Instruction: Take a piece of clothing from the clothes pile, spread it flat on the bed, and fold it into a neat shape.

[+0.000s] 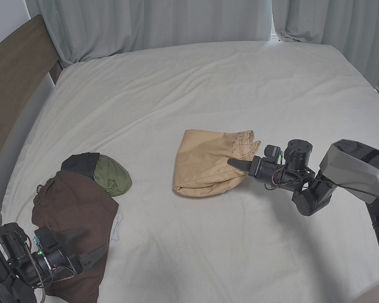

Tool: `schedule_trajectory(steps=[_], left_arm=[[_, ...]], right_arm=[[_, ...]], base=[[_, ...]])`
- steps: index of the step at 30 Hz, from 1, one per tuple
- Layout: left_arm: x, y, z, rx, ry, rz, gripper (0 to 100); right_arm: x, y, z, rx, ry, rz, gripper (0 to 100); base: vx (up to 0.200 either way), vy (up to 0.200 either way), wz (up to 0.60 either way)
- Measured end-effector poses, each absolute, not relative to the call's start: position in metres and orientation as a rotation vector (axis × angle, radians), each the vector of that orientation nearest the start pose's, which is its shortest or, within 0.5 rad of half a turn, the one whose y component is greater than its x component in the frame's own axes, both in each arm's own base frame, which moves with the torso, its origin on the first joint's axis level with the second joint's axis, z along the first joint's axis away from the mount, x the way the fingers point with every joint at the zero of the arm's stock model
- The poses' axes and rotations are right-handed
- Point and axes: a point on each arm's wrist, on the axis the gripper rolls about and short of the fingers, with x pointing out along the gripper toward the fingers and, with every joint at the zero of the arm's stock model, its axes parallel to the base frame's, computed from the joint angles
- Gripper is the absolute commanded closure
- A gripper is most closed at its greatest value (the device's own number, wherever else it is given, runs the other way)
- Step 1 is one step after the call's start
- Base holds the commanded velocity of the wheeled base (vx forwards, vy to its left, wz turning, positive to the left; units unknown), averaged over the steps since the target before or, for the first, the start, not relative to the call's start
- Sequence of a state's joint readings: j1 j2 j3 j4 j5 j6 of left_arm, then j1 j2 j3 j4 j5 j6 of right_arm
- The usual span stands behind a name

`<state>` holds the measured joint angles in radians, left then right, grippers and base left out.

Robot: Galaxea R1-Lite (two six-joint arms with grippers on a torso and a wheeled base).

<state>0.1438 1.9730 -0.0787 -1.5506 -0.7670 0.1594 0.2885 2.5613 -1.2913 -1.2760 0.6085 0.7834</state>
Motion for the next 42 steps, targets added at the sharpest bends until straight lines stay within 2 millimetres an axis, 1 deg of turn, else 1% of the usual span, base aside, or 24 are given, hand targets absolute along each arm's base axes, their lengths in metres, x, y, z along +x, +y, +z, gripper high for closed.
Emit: schedule_trajectory(steps=[5, 12, 13, 21, 25, 29, 32, 36, 38, 42], left_arm=[[0.224, 0.017, 0.054, -0.001, 0.265, -0.640, 0], [0.223, 0.016, 0.054, 0.000, 0.262, -0.640, 0], [0.223, 0.016, 0.054, 0.000, 0.262, -0.641, 0], [0.223, 0.016, 0.055, 0.000, 0.261, -0.641, 0], [0.224, 0.016, 0.055, 0.001, 0.259, -0.641, 0], [0.224, 0.016, 0.055, 0.002, 0.258, -0.641, 0], [0.224, 0.016, 0.056, 0.002, 0.257, -0.641, 0], [0.224, 0.016, 0.056, 0.003, 0.255, -0.642, 0], [0.224, 0.016, 0.056, 0.004, 0.254, -0.644, 0], [0.224, 0.015, 0.057, 0.005, 0.253, -0.645, 0]], right_arm=[[0.447, 0.147, 0.012, 0.731, 0.367, 0.844, 100], [0.445, 0.146, 0.007, 0.726, 0.377, 0.834, 100], [0.445, 0.146, 0.007, 0.724, 0.377, 0.835, 0], [0.441, 0.147, 0.002, 0.711, 0.396, 0.833, 0], [0.432, 0.147, -0.005, 0.683, 0.426, 0.828, 0], [0.418, 0.150, -0.015, 0.642, 0.471, 0.831, 0], [0.404, 0.156, -0.019, 0.624, 0.512, 0.842, 0], [0.384, 0.172, -0.019, 0.606, 0.558, 0.880, 0], [0.377, 0.178, -0.015, 0.597, 0.553, 0.904, 0], [0.363, 0.191, -0.002, 0.582, 0.542, 0.955, 0]], base=[[0.000, 0.000, 0.00], [0.000, 0.000, 0.00], [0.000, 0.000, 0.00], [0.000, 0.000, 0.00], [0.000, 0.000, 0.00], [0.000, 0.000, 0.00], [0.000, 0.000, 0.00], [0.000, 0.000, 0.00], [0.000, 0.000, 0.00], [0.000, 0.000, 0.00]])
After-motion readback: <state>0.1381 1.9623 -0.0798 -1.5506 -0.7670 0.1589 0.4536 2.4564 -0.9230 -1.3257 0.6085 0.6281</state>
